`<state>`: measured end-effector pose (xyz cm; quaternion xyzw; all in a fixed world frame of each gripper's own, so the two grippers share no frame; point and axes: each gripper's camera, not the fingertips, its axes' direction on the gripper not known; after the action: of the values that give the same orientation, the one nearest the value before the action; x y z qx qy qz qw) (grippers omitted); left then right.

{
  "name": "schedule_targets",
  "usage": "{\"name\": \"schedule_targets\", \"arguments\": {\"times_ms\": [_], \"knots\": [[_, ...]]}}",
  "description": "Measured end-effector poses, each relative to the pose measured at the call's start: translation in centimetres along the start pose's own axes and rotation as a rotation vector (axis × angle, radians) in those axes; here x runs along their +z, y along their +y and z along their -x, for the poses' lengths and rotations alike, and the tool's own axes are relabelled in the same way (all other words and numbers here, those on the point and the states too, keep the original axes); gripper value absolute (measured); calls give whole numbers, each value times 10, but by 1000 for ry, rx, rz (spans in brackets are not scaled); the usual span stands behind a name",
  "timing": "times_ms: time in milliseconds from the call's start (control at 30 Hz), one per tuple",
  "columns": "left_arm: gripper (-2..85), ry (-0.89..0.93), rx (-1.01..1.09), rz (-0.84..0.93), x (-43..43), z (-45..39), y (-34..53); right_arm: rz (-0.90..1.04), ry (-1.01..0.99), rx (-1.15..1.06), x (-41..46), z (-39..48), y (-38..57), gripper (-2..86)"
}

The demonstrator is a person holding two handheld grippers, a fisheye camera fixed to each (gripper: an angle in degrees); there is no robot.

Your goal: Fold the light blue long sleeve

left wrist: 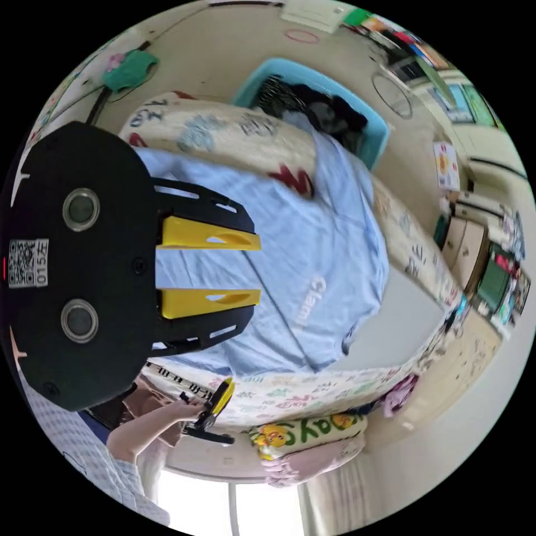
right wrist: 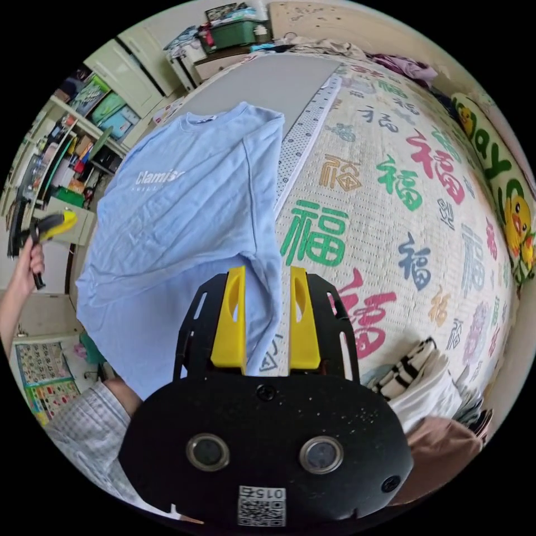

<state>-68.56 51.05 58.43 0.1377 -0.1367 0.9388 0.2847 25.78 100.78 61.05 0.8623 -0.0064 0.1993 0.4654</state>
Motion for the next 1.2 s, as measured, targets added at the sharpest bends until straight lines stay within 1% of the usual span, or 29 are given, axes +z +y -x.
{"name": "schedule_targets", "arguments": {"times_ms": [67, 100, 133, 233, 300, 367, 400, 433, 467, 567, 667, 733, 833, 933, 1000, 1100, 1200], "knots": [[104, 94, 146, 29, 51, -80, -58, 27, 34, -39, 27, -3, -6, 103], [105, 126, 172, 37, 65, -100, -71, 37, 38, -29, 32, -6, -7, 99], [106, 185, 220, 54, 95, -138, -97, 54, 35, -1, 41, -14, -8, 89], [110, 231, 295, 124, 167, -218, -151, 9, -86, 30, 48, -38, 2, 55], [108, 193, 328, 147, 201, -255, -172, 6, -128, 65, 55, -54, 9, 35], [89, 134, 366, 218, 238, -290, -190, -2, -193, 85, 67, -73, 20, 15], [73, 124, 376, 240, 247, -296, -192, -5, -204, 92, 70, -77, 23, 12], [41, 128, 411, 296, 263, -309, -194, -8, -225, 103, 77, -83, 30, 8], [27, 132, 439, 354, 276, -320, -196, -21, -227, 112, 82, -88, 36, 5], [10, 59, 472, 328, 283, -343, -204, -48, -226, 127, 94, -95, 54, 2], [5, 28, 532, 341, 297, -365, -211, -58, -252, 163, 109, -109, 68, 2], [6, 13, 555, 345, 308, -375, -213, -53, -231, 138, 120, -111, 74, 2], [14, 2, 547, 331, 321, -378, -212, -35, -151, 39, 138, -100, 81, 5], [28, 94, 488, 352, 321, -359, -215, -18, -121, -6, 152, -93, 89, 14], [36, 121, 465, 309, 303, -341, -213, 5, -148, 3, 155, -95, 94, 21], [43, 207, 449, 253, 254, -297, -194, -32, -171, 1, 142, -98, 112, 16], [55, 148, 440, 258, 200, -231, -154, -48, -147, -36, 128, -86, 134, 31]]}}
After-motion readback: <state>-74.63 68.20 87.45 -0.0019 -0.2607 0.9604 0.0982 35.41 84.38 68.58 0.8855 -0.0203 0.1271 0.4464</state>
